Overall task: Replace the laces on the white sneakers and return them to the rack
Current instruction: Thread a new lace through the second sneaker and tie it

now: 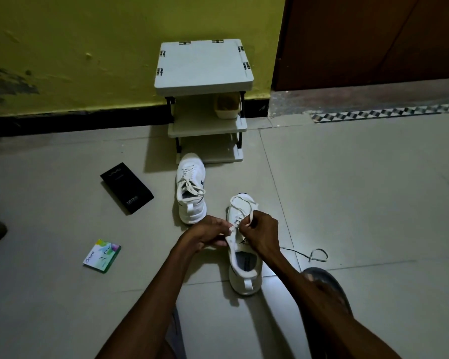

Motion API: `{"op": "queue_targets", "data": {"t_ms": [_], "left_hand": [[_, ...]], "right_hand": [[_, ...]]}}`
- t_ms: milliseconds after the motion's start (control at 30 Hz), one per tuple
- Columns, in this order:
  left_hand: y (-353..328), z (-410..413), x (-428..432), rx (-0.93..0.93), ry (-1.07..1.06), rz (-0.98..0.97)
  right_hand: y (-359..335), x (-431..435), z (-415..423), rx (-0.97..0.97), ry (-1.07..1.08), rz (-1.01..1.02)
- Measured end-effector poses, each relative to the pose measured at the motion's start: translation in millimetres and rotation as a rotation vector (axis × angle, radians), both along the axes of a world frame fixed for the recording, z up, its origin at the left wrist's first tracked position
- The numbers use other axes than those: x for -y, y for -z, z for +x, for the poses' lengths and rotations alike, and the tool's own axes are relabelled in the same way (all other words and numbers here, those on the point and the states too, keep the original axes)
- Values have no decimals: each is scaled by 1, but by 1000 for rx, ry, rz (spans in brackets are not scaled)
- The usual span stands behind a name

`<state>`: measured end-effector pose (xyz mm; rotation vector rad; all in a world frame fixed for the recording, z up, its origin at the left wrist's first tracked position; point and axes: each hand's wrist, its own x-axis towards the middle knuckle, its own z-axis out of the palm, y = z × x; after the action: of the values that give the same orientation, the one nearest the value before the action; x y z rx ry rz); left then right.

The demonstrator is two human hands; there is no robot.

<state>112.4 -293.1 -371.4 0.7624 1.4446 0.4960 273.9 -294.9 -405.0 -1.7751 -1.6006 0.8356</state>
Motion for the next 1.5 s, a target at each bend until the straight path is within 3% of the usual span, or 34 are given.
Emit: {"op": "queue_targets", "data": {"t_ms": [267, 400, 633, 767, 967, 1067, 1167, 1367, 1500], "left_hand": [[2, 3, -3, -2, 26, -25], [5, 3, -3, 10, -30, -16], [12, 10, -2, -193, -39, 168], [-14, 1, -17, -140, -133, 295], [-101, -4, -37, 330, -458, 498], [-148, -9, -34, 813, -703, 500], [-181, -3, -27, 1214, -724, 533], [-196, 39, -11, 1462, -817, 292], [-204, 64, 2, 1487, -857, 131]], "right_hand": [[-7, 8, -5, 55, -50, 71], [3, 0, 0, 5, -41, -24], [-4, -10, 15, 35, -168, -130], [-7, -5, 13, -2, -158, -150], [-10, -6, 15, -113, -172, -189], [-10, -6, 13, -112, -166, -214], [-10, -6, 11, -127, -152, -221], [-12, -7, 12, -123, -162, -215], [-9, -8, 12, -98, -125, -210]]}}
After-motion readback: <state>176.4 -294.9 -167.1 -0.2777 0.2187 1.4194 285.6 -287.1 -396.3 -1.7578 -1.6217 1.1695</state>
